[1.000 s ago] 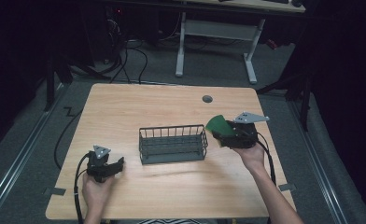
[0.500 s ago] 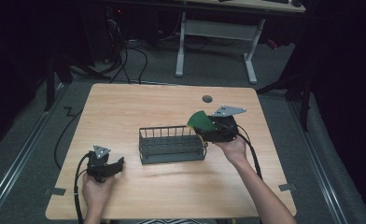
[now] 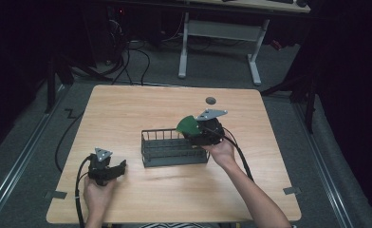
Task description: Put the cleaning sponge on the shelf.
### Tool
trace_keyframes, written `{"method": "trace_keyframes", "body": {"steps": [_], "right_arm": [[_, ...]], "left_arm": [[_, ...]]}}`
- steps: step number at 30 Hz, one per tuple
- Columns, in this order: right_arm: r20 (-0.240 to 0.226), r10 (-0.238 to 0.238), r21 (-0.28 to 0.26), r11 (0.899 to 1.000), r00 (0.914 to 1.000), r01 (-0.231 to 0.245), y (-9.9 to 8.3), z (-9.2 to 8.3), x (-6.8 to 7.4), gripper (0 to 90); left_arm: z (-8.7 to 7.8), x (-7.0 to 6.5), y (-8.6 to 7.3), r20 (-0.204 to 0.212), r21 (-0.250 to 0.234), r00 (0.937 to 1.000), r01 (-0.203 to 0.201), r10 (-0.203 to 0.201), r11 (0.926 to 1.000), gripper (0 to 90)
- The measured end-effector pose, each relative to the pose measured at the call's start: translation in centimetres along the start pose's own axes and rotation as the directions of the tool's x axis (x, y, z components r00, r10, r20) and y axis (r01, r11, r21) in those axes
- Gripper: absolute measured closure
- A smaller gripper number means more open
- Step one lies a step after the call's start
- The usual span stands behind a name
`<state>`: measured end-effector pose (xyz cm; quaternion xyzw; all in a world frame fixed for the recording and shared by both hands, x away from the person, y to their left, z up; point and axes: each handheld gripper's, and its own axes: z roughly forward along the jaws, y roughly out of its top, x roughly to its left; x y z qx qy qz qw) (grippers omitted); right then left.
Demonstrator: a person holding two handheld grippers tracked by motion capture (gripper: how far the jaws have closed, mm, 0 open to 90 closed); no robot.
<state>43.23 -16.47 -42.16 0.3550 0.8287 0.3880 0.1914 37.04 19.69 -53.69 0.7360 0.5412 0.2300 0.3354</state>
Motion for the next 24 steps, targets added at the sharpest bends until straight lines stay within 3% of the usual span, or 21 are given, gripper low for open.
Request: {"method": "trace_keyframes", "body": {"steps": [24], "right_arm": [[0.03,-0.049,0.052,0.998,0.9983,0.048,-1.0,1.4,0.6,29.5]], "left_arm": [[0.0,0.0,0.0,0.002,-0.001,1.0,-0.001,0.001,1.0,27.0]]}}
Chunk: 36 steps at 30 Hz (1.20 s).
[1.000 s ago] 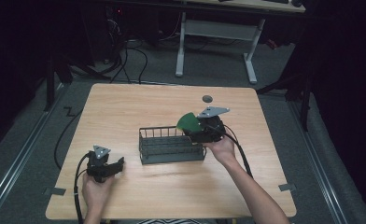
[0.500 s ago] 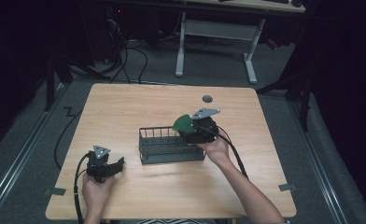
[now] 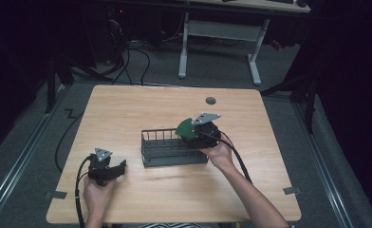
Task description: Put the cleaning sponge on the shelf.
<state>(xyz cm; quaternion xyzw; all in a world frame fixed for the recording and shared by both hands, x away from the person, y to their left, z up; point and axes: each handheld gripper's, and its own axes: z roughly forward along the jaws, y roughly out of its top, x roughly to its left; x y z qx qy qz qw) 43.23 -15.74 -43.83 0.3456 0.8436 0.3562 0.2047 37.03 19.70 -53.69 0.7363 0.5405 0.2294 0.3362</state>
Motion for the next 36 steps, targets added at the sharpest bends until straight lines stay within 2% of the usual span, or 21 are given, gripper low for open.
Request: {"method": "trace_keyframes", "body": {"steps": [10,20,36], "right_arm": [[0.006,-0.013,0.011,1.0,0.9999,0.013,-0.1,-0.15,0.23,29.6],[-0.009,-0.023,0.031,0.999,0.9997,0.024,-0.35,-0.25,0.55,29.1],[-0.068,0.008,0.028,1.0,0.9977,-0.006,-0.65,-0.41,0.46,24.8]], "left_arm": [[0.0,-0.01,0.0,0.0,0.001,1.0,-0.001,0.001,1.0,27.0],[-0.01,0.0,0.0,0.0,0.001,1.0,-0.001,0.001,1.0,27.1],[0.0,-0.01,0.0,0.0,0.001,1.0,-0.001,0.001,1.0,27.1]]}}
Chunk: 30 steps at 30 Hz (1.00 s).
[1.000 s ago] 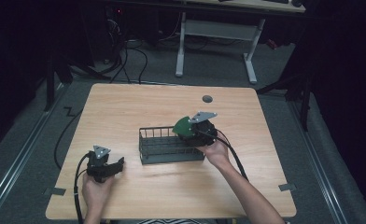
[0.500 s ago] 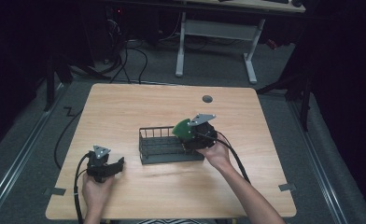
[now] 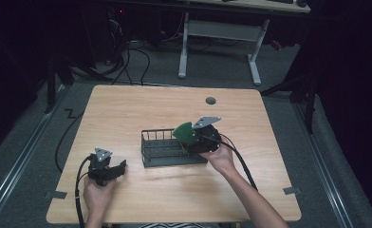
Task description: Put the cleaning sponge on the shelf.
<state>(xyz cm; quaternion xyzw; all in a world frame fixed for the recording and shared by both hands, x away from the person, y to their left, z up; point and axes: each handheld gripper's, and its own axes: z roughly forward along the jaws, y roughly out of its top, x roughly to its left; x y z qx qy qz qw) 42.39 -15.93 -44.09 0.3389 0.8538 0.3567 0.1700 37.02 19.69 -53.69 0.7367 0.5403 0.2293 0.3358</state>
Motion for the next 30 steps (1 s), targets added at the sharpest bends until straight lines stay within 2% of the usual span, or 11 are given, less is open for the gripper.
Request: {"method": "trace_keyframes", "body": {"steps": [4,10,14,18,22,26,30], "right_arm": [[-0.007,0.004,-0.019,1.0,1.0,-0.004,0.1,-0.5,0.0,24.8],[-0.002,0.04,-0.074,0.996,0.9992,-0.04,-0.6,-1.7,-0.1,27.0],[0.014,0.068,-0.141,0.988,0.9976,-0.066,-1.2,-2.9,-0.4,35.7],[0.038,0.085,-0.159,0.984,0.9956,-0.078,-1.8,-4.1,-0.6,39.8],[0.039,0.121,-0.196,0.974,0.9919,-0.111,-2.8,-5.5,-1.3,41.8],[0.056,0.159,-0.195,0.97,0.9856,-0.146,-3.9,-6.6,-2.0,42.0],[0.071,0.195,-0.22,0.96,0.9782,-0.175,-5.4,-7.9,-2.7,43.1]], "left_arm": [[0.0,0.0,0.0,0.0,0.0,1.0,-0.001,0.001,1.0,27.0],[0.0,0.0,0.0,0.0,0.001,1.0,-0.002,0.002,1.0,27.2],[0.0,0.0,0.0,0.0,0.0,1.0,0.0,0.0,1.0,27.1],[0.0,0.0,0.0,0.0,0.001,1.0,-0.001,0.001,1.0,27.2],[0.0,0.0,0.0,0.0,0.0,1.0,0.0,0.0,1.0,27.1],[0.0,0.0,0.0,0.003,0.001,1.0,0.002,-0.002,1.0,27.1],[0.0,0.0,0.0,0.003,0.001,1.0,0.001,-0.001,1.0,27.1]]}}
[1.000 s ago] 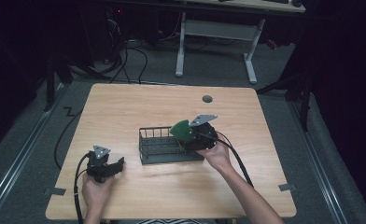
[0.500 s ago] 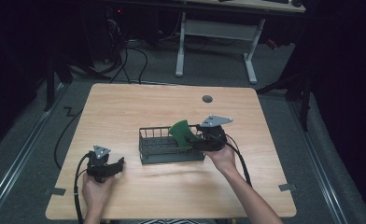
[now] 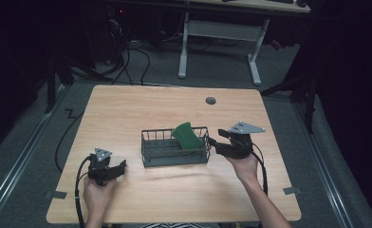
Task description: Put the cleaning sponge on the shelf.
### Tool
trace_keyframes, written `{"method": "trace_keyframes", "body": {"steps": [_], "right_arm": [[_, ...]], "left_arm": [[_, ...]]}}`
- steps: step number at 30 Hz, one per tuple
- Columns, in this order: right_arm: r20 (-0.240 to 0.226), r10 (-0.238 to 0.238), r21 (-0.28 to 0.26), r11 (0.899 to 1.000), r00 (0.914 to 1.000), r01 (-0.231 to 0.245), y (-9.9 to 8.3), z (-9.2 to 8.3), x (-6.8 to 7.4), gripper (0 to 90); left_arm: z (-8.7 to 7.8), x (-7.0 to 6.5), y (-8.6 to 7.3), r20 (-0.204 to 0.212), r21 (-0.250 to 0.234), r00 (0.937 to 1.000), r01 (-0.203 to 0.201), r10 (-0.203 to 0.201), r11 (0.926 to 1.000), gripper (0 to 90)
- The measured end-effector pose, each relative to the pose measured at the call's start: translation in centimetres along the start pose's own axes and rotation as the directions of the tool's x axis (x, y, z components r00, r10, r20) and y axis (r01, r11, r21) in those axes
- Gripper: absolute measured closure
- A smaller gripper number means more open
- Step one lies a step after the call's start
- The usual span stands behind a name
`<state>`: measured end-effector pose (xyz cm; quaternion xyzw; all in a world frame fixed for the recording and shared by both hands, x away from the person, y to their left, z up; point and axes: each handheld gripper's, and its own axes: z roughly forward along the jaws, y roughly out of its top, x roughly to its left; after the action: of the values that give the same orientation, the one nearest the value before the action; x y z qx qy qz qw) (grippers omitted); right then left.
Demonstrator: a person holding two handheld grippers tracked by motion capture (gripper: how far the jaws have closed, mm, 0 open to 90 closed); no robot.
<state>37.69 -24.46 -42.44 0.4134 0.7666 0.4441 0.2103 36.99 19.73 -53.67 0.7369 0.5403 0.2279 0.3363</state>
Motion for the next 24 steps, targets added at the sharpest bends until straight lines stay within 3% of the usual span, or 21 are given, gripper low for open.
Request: {"method": "trace_keyframes", "body": {"steps": [7,18,22,24], "right_arm": [[0.056,0.07,-0.017,0.997,0.996,-0.069,-3.0,-2.1,-2.4,43.7],[0.114,0.19,-0.02,0.982,0.9751,-0.189,-7.8,-3.9,-5.6,43.7],[0.142,0.193,0.016,0.98,0.9709,-0.197,-9.7,-3.5,-6.0,43.3],[0.191,0.174,0.059,0.98,0.9661,-0.188,-10.6,-3.1,-6.0,43.0]], "left_arm": [[0.0,-0.1,0.0,-0.003,0.0,1.0,-0.002,0.002,1.0,27.1],[0.0,0.0,0.0,-0.002,-0.001,1.0,0.0,0.0,1.0,27.1],[0.0,0.0,0.0,-0.002,-0.001,1.0,0.0,0.0,1.0,27.1],[0.0,0.0,0.0,-0.003,-0.001,1.0,0.0,0.0,1.0,27.1]]}}
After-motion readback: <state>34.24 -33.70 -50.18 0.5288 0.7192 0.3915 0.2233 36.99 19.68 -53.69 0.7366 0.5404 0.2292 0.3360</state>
